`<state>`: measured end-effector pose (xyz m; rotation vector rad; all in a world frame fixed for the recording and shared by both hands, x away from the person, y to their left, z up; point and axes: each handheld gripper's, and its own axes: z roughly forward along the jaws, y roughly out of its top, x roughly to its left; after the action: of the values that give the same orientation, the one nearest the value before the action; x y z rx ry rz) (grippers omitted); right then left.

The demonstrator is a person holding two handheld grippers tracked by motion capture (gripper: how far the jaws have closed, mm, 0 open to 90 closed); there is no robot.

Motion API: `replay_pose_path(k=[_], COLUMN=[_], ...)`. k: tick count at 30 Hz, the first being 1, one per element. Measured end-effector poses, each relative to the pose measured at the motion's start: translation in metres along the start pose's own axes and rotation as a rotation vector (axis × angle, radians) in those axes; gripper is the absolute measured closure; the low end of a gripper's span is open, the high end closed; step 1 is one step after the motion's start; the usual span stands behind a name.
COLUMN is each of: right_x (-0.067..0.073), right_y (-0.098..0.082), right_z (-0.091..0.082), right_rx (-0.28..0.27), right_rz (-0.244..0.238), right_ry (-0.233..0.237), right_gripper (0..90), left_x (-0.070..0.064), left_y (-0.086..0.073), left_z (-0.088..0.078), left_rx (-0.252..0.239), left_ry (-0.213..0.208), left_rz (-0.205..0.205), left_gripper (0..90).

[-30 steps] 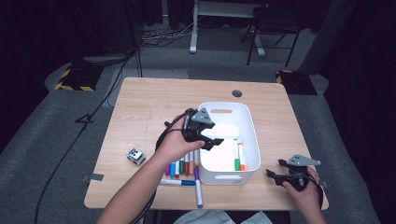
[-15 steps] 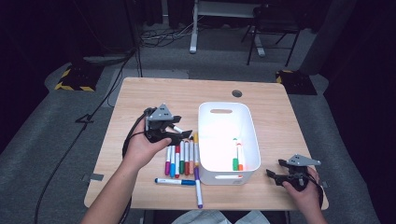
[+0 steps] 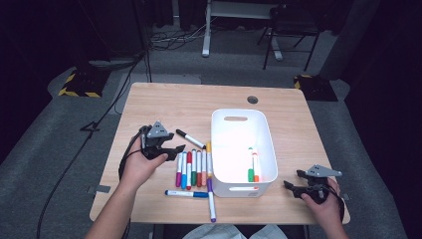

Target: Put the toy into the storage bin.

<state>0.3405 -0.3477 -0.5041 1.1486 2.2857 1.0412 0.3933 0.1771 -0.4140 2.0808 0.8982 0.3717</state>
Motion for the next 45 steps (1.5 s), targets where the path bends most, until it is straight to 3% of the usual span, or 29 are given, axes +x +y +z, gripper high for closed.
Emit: replay_pose_path(k=[2, 4, 10, 12, 16, 17, 27, 37, 45], right_x=[0.0, 0.0, 0.0, 0.0, 0.0, 0.0, 0.0, 0.0, 0.0], right_y=[0.0, 0.0, 0.0, 0.0, 0.0, 0.0, 0.0, 0.0, 0.0], right_z=[0.0, 0.0, 0.0, 0.0, 0.0, 0.0, 0.0, 0.0, 0.0], right_rx=[0.0, 0.001, 0.0, 0.001, 0.001, -0.001, 0.0, -0.001, 0.0], right_rz=[-0.001, -0.004, 0.001, -0.005, -0.004, 0.003, -0.002, 0.004, -0.007], right_ry=[0.0, 0.0, -0.001, -0.001, 0.0, -0.001, 0.0, -0.001, 0.001], right_gripper=[25.7, 25.7, 25.7, 25.7, 25.8, 25.8, 25.7, 25.7, 25.7], left_x=[0.004, 0.004, 0.006, 0.006, 0.006, 0.006, 0.007, 0.008, 0.013], left_y=[-0.008, -0.014, -0.025, -0.03, -0.033, -0.036, -0.042, -0.045, -0.047], left_z=[0.009, 0.017, 0.032, 0.039, 0.045, 0.048, 0.053, 0.051, 0.05], left_rx=[0.041, 0.064, 0.132, 0.162, 0.195, 0.215, 0.24, 0.271, 0.3], left_ry=[0.019, 0.014, 0.026, 0.023, 0.04, 0.022, 0.025, 0.032, 0.073], left_rz=[-0.007, -0.034, -0.044, -0.065, -0.057, -0.064, -0.065, -0.057, -0.057], left_gripper=[39.5, 40.1, 40.8, 41.1, 42.9, 43.7, 47.2, 66.5, 73.2])
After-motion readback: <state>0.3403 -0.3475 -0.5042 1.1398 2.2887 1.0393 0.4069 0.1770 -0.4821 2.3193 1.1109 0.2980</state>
